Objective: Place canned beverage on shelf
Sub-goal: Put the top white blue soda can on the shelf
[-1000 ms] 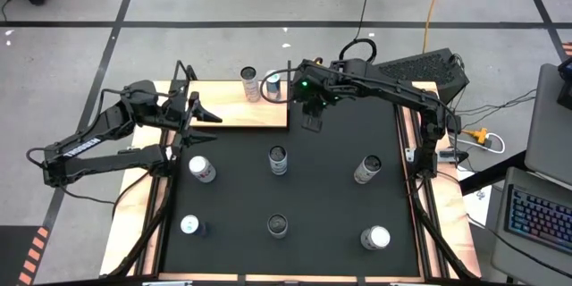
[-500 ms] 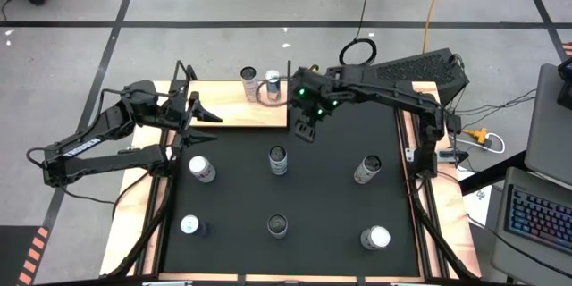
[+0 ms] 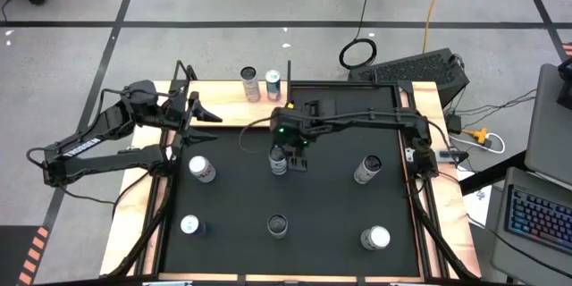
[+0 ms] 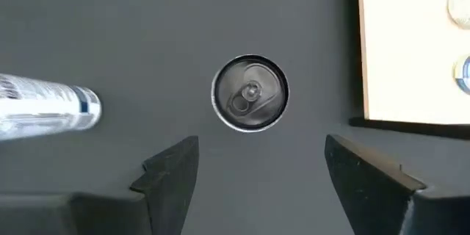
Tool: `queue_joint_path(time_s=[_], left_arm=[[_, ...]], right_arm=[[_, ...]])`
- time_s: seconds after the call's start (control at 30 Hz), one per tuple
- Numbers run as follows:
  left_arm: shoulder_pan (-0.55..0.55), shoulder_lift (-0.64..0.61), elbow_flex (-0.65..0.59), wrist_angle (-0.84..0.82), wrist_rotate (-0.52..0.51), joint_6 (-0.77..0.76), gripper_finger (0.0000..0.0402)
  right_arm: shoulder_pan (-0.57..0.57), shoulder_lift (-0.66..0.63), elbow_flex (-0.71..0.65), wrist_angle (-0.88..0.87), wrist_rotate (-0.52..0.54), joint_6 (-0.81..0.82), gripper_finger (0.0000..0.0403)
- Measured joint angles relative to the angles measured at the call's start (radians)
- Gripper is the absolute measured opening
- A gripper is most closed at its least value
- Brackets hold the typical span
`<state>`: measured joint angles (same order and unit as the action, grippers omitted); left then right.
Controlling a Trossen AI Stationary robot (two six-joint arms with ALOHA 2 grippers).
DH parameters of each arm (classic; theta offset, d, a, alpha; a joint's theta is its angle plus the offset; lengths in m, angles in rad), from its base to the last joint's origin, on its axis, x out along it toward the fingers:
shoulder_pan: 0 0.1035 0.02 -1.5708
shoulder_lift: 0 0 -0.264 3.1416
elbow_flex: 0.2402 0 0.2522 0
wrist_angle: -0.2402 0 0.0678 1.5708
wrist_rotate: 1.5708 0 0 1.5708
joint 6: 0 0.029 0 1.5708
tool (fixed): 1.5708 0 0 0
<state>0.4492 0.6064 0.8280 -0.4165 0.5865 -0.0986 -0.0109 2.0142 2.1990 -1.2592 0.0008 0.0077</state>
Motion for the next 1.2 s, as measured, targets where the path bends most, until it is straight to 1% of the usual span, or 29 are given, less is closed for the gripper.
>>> queue_joint_path(time_s=[0.17,0.3,0.5,0.7,1.2], left_arm=[[0.000,0.000,0.000,-0.051,-0.003,0.011,0.0261],[0.000,0.001,0.000,-0.101,-0.014,0.054,0.0261],[-0.001,0.002,0.000,-0.120,-0.061,0.064,0.0261],[0.000,0.002,0.000,-0.127,-0.068,0.106,0.0261],[0.000,0.005,0.000,-0.132,-0.071,0.114,0.0261]], right_arm=[[0.000,0.048,0.000,0.014,-0.003,-0.074,0.0279],[-0.003,0.080,0.000,0.040,-0.002,-0.108,0.0279],[-0.011,0.120,0.000,0.041,-0.006,-0.115,0.0279],[-0.011,0.148,0.000,0.043,-0.057,-0.120,0.0279],[-0.015,0.193,0.001,0.113,-0.058,-0.129,0.0279]])
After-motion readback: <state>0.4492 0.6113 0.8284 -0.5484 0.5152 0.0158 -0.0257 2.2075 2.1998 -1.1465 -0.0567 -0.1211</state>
